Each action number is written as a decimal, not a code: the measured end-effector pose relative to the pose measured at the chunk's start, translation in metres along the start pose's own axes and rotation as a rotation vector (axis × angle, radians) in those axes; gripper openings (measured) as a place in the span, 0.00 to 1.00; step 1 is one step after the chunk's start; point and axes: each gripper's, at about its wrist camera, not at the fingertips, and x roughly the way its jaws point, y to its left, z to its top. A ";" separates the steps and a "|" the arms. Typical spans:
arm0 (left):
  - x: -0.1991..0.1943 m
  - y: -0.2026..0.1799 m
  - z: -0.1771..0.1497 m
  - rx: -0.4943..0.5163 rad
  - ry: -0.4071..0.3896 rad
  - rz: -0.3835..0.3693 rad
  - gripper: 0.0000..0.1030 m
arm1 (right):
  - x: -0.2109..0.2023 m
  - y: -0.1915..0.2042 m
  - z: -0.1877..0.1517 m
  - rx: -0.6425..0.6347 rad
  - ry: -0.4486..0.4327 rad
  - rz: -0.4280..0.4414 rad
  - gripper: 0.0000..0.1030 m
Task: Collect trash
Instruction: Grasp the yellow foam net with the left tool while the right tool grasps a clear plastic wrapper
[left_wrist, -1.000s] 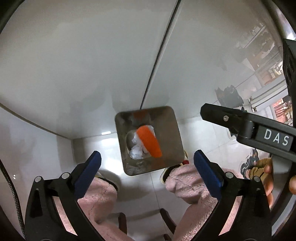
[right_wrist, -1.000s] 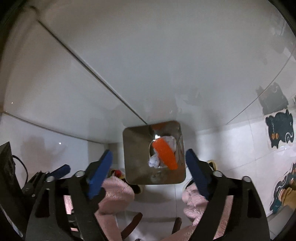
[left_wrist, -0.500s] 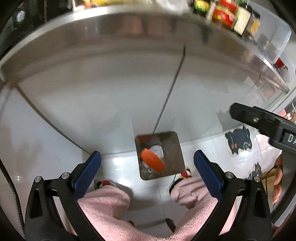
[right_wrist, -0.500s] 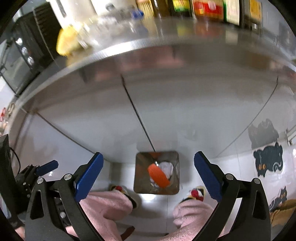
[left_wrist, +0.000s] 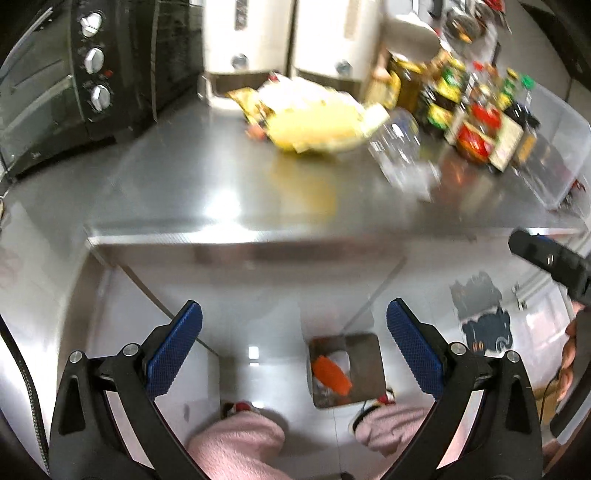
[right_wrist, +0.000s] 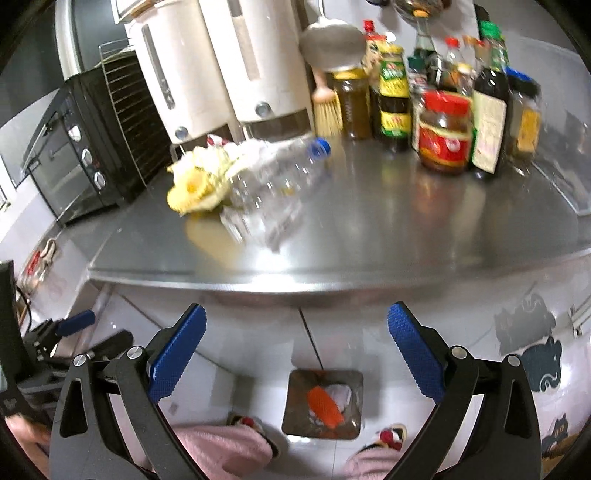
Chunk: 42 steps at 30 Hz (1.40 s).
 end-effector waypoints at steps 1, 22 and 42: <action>-0.002 0.004 0.006 -0.006 -0.009 0.004 0.92 | 0.003 0.003 0.005 -0.004 -0.003 0.001 0.96; 0.038 0.006 0.113 0.001 -0.053 0.005 0.92 | 0.082 0.035 0.048 -0.082 -0.010 0.024 0.96; 0.100 -0.006 0.147 -0.010 0.037 -0.083 0.71 | 0.110 0.030 0.058 -0.110 0.022 0.022 0.40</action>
